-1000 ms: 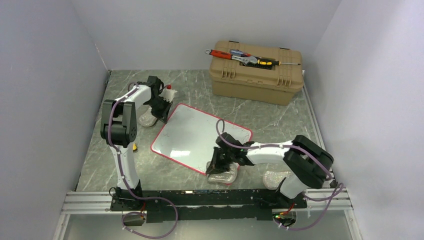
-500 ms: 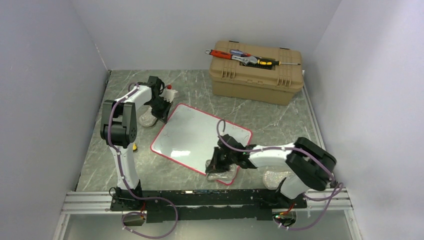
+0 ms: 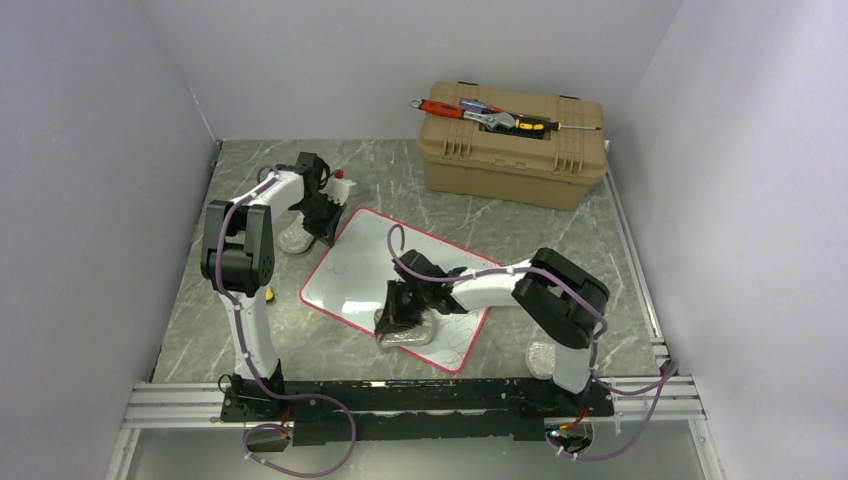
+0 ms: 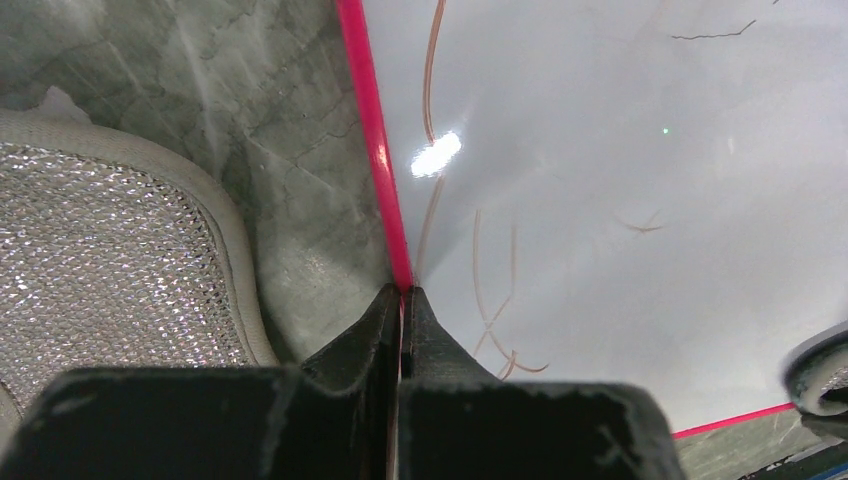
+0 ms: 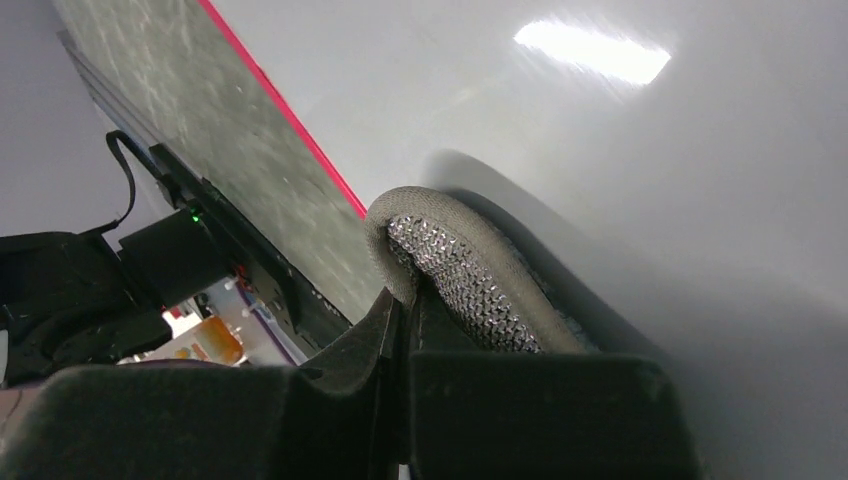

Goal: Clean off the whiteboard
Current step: Hold the whiteboard at the center of the board.

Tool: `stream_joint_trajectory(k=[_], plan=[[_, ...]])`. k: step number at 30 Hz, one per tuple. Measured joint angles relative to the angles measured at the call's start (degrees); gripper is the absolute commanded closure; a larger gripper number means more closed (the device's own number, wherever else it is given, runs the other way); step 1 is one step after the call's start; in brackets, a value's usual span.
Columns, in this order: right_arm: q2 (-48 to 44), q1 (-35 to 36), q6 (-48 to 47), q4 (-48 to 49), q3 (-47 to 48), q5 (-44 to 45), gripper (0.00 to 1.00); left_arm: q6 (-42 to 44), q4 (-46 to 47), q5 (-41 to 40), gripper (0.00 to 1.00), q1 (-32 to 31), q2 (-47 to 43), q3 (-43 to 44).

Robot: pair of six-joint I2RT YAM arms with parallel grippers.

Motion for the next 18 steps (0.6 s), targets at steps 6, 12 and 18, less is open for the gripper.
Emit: stream_joint_trajectory(k=[6, 12, 18], plan=[[-1.64, 0.24, -1.29, 1.68, -2.54, 1.68, 1.00, 0.00, 0.00, -0.24, 0.96, -0.11, -0.11, -0.02], [-19.91, -2.32, -0.57, -5.38, -18.08, 5.35, 1.00, 0.04, 0.09, -0.39, 0.96, -0.15, -0.15, -0.09], [-18.27, -2.64, 0.63, -6.03, -17.94, 4.20, 1.00, 0.02, 0.11, -0.44, 0.96, -0.17, -0.15, -0.09]])
